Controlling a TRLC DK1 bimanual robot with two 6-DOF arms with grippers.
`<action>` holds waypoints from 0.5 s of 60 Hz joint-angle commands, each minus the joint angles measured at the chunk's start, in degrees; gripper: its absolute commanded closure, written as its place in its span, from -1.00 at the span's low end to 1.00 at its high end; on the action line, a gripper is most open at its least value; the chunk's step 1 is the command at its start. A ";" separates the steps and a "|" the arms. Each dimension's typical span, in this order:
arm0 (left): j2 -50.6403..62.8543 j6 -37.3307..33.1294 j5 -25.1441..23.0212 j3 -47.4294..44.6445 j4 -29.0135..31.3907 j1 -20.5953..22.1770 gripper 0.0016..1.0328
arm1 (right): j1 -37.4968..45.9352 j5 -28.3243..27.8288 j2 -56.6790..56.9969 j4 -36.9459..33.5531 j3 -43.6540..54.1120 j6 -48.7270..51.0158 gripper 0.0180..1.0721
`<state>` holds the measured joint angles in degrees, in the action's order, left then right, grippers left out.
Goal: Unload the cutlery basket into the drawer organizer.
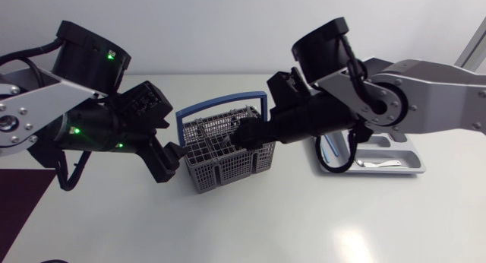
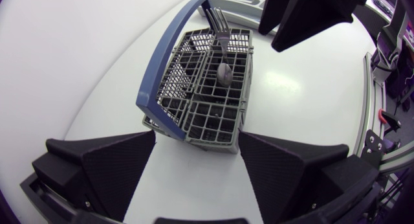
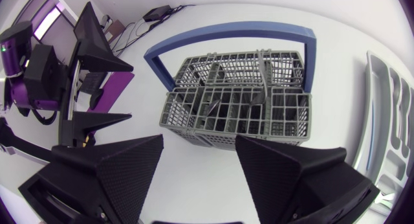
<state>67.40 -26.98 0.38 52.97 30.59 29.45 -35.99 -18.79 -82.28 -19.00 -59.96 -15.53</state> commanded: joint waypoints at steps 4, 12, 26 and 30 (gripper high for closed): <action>0.54 0.62 0.32 -1.64 0.26 0.34 -0.92 | -1.28 1.65 -2.80 1.43 -2.61 -3.45 -0.61; 0.54 0.53 0.32 -1.73 0.17 0.08 -0.92 | -1.54 2.88 -4.38 4.59 -2.88 -6.62 -0.60; 1.07 0.53 0.32 -1.55 -0.27 -0.10 -0.91 | -2.25 5.34 -9.21 5.21 -4.99 -11.54 -0.60; 1.25 0.53 0.32 -1.55 -0.44 -0.18 -0.91 | -2.25 5.87 -9.74 5.47 -5.34 -12.86 -0.60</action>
<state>67.46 -26.98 0.38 52.53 30.55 29.43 -37.78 -13.58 -90.76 -14.35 -64.10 -25.41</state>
